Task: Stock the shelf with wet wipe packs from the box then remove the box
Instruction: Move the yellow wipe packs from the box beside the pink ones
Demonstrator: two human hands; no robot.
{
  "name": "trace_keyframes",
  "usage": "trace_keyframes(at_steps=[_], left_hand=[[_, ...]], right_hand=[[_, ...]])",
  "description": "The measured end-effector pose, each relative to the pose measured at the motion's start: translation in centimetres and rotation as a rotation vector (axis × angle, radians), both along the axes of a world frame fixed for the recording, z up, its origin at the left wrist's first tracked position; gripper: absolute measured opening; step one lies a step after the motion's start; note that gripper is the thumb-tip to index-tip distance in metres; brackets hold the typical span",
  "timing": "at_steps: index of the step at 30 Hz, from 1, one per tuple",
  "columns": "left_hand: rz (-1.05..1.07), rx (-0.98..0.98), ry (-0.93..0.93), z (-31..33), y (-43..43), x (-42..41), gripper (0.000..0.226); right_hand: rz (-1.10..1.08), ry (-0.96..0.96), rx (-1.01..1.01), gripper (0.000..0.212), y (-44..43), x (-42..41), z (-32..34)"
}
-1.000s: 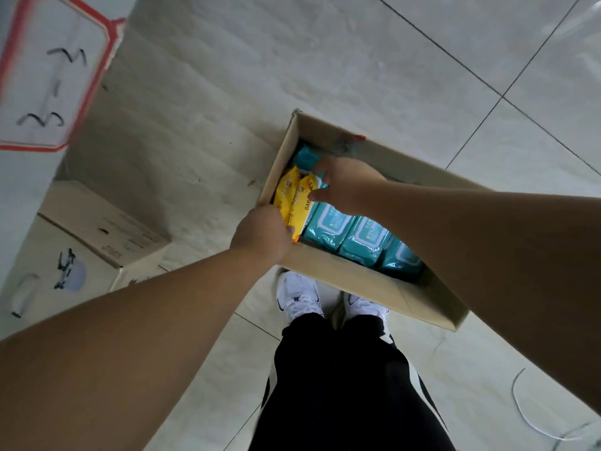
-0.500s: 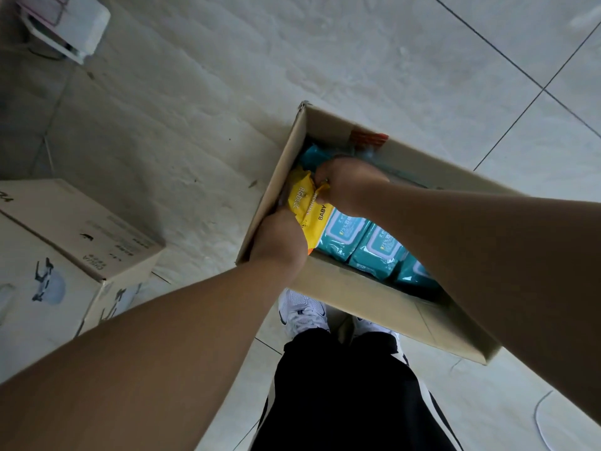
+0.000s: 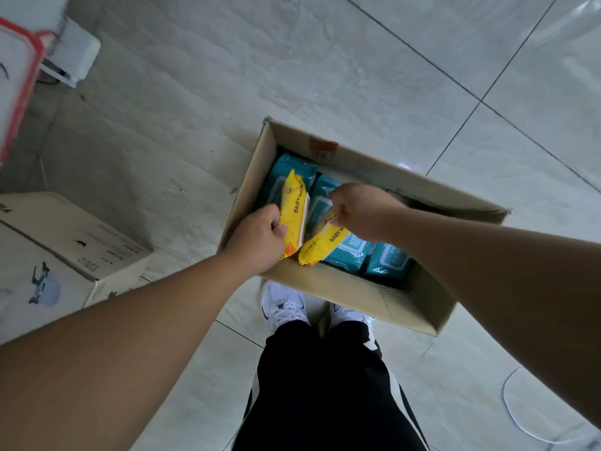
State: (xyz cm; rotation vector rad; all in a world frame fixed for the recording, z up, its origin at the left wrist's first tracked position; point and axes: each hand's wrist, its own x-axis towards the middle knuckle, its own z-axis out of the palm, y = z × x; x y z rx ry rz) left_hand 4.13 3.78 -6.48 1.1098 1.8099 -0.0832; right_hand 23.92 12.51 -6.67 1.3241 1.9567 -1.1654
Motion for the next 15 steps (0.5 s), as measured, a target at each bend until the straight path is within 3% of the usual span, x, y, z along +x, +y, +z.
trace_keyframes(at_steps=[8,12,15], left_hand=[[0.076,0.080,-0.188,9.6,1.2,1.5,0.021],[0.073,0.165,-0.257,16.8,3.4,2.2,0.022],[0.053,0.191,-0.266,23.4,5.8,2.0,0.011]], right_hand=[[-0.242,0.026,-0.072,0.018,-0.3,4.2,11.3],[-0.419,0.144,-0.071,0.015,-0.2,5.6,18.8],[-0.556,0.259,-0.058,0.018,0.2,6.4,25.2]])
